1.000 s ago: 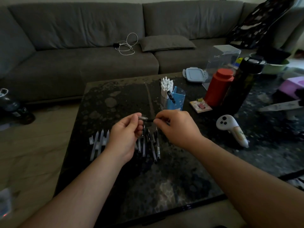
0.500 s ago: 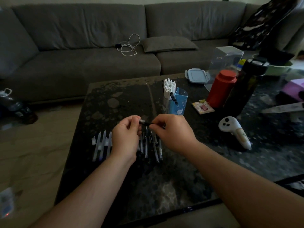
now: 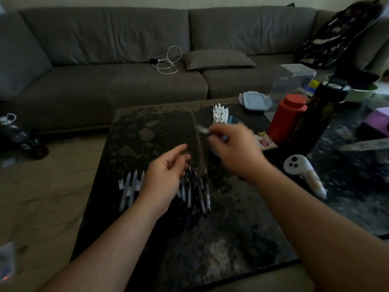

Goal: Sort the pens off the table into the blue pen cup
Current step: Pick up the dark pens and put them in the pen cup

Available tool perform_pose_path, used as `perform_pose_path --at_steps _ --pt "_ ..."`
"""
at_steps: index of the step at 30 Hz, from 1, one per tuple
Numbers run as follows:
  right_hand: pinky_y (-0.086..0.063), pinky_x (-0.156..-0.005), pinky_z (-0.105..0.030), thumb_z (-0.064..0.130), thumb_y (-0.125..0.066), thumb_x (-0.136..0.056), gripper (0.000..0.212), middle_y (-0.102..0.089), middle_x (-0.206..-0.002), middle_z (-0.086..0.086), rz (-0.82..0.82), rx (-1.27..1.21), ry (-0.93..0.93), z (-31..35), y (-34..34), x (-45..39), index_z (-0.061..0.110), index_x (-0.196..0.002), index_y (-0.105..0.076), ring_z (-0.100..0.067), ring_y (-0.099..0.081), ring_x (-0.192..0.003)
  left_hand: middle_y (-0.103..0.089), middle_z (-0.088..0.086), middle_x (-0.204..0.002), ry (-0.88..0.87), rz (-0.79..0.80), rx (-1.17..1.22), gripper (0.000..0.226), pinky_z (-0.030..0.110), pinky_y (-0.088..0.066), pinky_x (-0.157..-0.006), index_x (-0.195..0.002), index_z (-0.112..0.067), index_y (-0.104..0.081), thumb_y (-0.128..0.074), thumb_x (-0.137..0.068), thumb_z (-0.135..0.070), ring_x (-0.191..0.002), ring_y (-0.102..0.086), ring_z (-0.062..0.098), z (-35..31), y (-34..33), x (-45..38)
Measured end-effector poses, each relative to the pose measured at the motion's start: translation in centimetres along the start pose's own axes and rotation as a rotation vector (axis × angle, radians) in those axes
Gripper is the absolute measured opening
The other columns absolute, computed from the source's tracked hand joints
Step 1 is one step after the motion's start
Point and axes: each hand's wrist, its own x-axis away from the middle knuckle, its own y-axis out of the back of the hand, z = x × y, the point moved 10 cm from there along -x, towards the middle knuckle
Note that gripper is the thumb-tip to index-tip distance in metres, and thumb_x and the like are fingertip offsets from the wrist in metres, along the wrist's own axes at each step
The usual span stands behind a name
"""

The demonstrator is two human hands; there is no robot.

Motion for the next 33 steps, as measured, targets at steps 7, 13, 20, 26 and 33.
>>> perform_pose_path --at_steps 7,13,20,26,33 --pt "-0.059 -0.078 -0.022 0.019 -0.070 -0.102 0.017 -0.065 -0.097 0.015 -0.620 -0.410 -0.218 -6.5 8.5 -0.9 0.031 -0.112 -0.062 -0.001 -0.066 -0.088 -0.076 -0.016 -0.107 -0.007 0.062 -0.285 0.032 0.032 -0.056 -0.100 -0.116 -0.052 -0.067 -0.067 -0.104 -0.021 -0.104 -0.069 -0.002 0.6 0.0 0.8" --pt "-0.055 -0.081 -0.032 0.025 -0.064 -0.105 0.017 -0.068 -0.114 0.011 -0.347 -0.169 -0.291 -7.5 3.5 -2.2 0.029 -0.121 -0.062 -0.012 -0.066 -0.101 -0.076 -0.019 -0.103 -0.005 0.100 -0.340 0.027 0.031 -0.058 -0.096 -0.107 -0.050 -0.073 -0.067 -0.104 -0.023 -0.100 -0.069 -0.003 1.1 -0.2 0.7" --pt "-0.042 -0.062 -0.031 0.028 -0.057 -0.109 0.020 -0.069 -0.132 0.002 -0.242 0.022 -0.340 -8.0 1.6 -2.7 0.030 -0.129 -0.052 -0.018 -0.062 -0.104 -0.075 -0.022 -0.099 -0.020 0.139 -0.436 0.025 0.020 -0.055 -0.085 -0.100 -0.049 -0.073 -0.067 -0.104 -0.026 -0.094 -0.067 -0.009 1.1 -1.0 1.0" --pt "-0.038 -0.053 -0.023 0.030 -0.054 -0.110 0.024 -0.069 -0.133 -0.002 -0.169 0.089 -0.383 -8.6 0.2 -3.2 0.030 -0.134 -0.054 -0.024 -0.069 -0.114 -0.073 -0.026 -0.099 0.004 0.166 -0.477 0.024 0.009 -0.047 -0.076 -0.105 -0.049 -0.072 -0.065 -0.105 -0.026 -0.093 -0.062 -0.018 1.5 -1.4 1.4" --pt "-0.042 -0.074 -0.028 0.016 -0.061 -0.101 0.017 -0.063 -0.112 0.002 -0.377 0.042 -0.308 -7.5 2.7 -1.0 0.024 -0.116 -0.059 -0.019 -0.062 -0.102 -0.065 -0.033 -0.100 -0.017 0.180 -0.605 0.023 0.009 -0.044 -0.077 -0.108 -0.048 -0.073 -0.062 -0.106 -0.027 -0.094 -0.061 -0.014 1.4 -1.3 0.8"
